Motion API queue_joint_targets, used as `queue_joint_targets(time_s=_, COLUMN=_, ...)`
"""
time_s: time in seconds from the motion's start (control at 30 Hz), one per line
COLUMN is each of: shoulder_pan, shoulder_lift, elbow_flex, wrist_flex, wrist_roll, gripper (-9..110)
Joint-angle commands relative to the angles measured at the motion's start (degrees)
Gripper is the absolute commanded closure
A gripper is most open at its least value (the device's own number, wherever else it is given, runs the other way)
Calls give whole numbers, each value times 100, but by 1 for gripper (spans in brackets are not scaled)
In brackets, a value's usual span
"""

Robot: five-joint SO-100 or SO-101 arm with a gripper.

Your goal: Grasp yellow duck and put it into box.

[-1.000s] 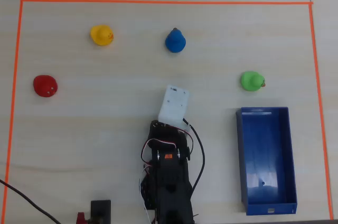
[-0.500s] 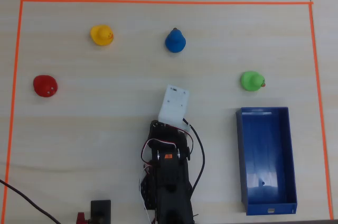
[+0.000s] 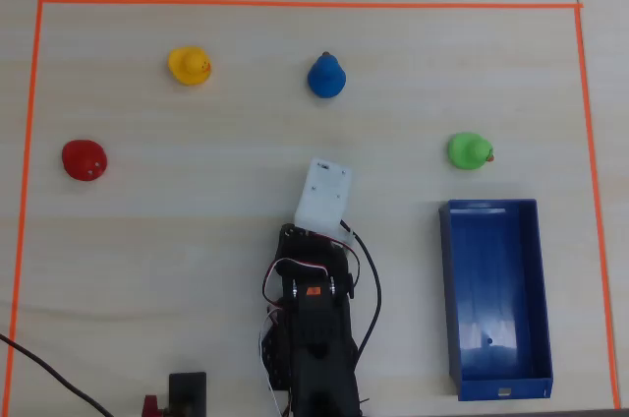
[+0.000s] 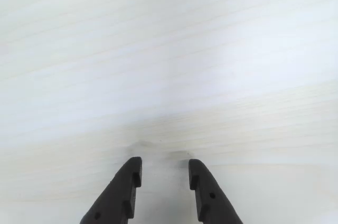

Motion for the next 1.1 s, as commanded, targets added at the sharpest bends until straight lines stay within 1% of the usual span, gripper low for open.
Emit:
queue_joint_targets(time_s=0.0, shoulder_pan=9, shoulder_lift=-9, elbow_flex=0, wrist_flex=114, wrist_roll=-26, gripper=92)
queue_joint_targets(time_s=0.53, shoulder_pan=9, shoulder_lift=-9, elbow_flex=0, wrist_flex=123, wrist_roll=-26, gripper=92)
queue_joint_targets(time_s=0.63, shoulder_pan=9, shoulder_lift=-9, elbow_flex=0, wrist_flex=123, wrist_roll=-26, gripper=94)
queue_joint_targets(time_s=0.93, shoulder_pan=9, shoulder_lift=-9, elbow_flex=0, wrist_flex=123, wrist_roll=-35, gripper=96)
queue_joint_targets(time_s=1.07, shoulder_pan=-53, shoulder_lift=-9, elbow_flex=0, wrist_flex=132, wrist_roll=-35, gripper=99)
